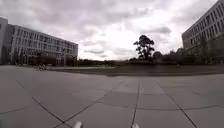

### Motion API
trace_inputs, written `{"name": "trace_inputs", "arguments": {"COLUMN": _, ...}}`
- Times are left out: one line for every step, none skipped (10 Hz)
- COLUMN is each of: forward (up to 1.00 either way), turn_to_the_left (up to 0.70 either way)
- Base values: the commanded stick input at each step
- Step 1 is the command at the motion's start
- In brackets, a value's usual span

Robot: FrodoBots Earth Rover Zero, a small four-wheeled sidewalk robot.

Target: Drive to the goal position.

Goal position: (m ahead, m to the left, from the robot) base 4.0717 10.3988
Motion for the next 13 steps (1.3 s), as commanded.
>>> {"name": "trace_inputs", "arguments": {"forward": -0.7, "turn_to_the_left": 0.0}}
{"name": "trace_inputs", "arguments": {"forward": -0.7, "turn_to_the_left": 0.0}}
{"name": "trace_inputs", "arguments": {"forward": -0.7, "turn_to_the_left": 0.0}}
{"name": "trace_inputs", "arguments": {"forward": -0.26, "turn_to_the_left": 0.0}}
{"name": "trace_inputs", "arguments": {"forward": 0.0, "turn_to_the_left": 0.0}}
{"name": "trace_inputs", "arguments": {"forward": 0.0, "turn_to_the_left": 0.0}}
{"name": "trace_inputs", "arguments": {"forward": 0.0, "turn_to_the_left": 0.0}}
{"name": "trace_inputs", "arguments": {"forward": 0.0, "turn_to_the_left": 0.0}}
{"name": "trace_inputs", "arguments": {"forward": 0.0, "turn_to_the_left": 0.0}}
{"name": "trace_inputs", "arguments": {"forward": 0.0, "turn_to_the_left": 0.0}}
{"name": "trace_inputs", "arguments": {"forward": 0.0, "turn_to_the_left": 0.0}}
{"name": "trace_inputs", "arguments": {"forward": 0.0, "turn_to_the_left": 0.0}}
{"name": "trace_inputs", "arguments": {"forward": 0.0, "turn_to_the_left": 0.08}}
